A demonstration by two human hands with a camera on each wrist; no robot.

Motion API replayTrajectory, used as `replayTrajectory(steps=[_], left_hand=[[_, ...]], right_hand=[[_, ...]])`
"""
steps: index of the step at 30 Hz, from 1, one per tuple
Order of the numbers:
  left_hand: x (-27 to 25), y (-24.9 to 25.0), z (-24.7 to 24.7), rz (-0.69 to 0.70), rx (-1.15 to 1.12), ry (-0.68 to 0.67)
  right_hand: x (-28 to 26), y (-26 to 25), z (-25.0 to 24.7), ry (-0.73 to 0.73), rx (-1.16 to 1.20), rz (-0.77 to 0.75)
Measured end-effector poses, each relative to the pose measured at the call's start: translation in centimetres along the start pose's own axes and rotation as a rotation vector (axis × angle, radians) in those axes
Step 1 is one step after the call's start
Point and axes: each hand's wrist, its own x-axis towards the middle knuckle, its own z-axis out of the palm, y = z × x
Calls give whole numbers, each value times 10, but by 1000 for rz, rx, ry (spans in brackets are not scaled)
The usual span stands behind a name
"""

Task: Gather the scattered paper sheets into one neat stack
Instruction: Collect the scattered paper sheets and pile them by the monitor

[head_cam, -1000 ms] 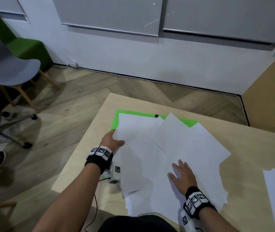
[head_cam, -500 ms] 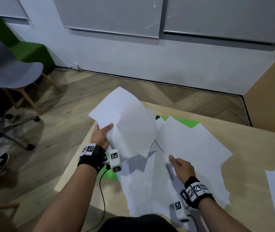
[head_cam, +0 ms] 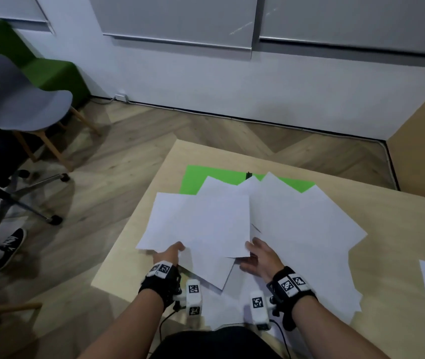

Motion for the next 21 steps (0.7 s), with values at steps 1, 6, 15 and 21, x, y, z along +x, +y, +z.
replayTrajectory(steps=[1,6,15,21], left_hand=[[-2,-6,-3,0,5,-19],[-10,-21,-12,4,-43,-172],[-17,-8,-46,1,343,-110],[-8,9,-62,288,277,108]], right_hand=[[0,2,1,16,20,0],[1,-1,9,4,251,9],[-4,-8,43,34,-160,-125],[-7,-26,50,58,-513,-321]])
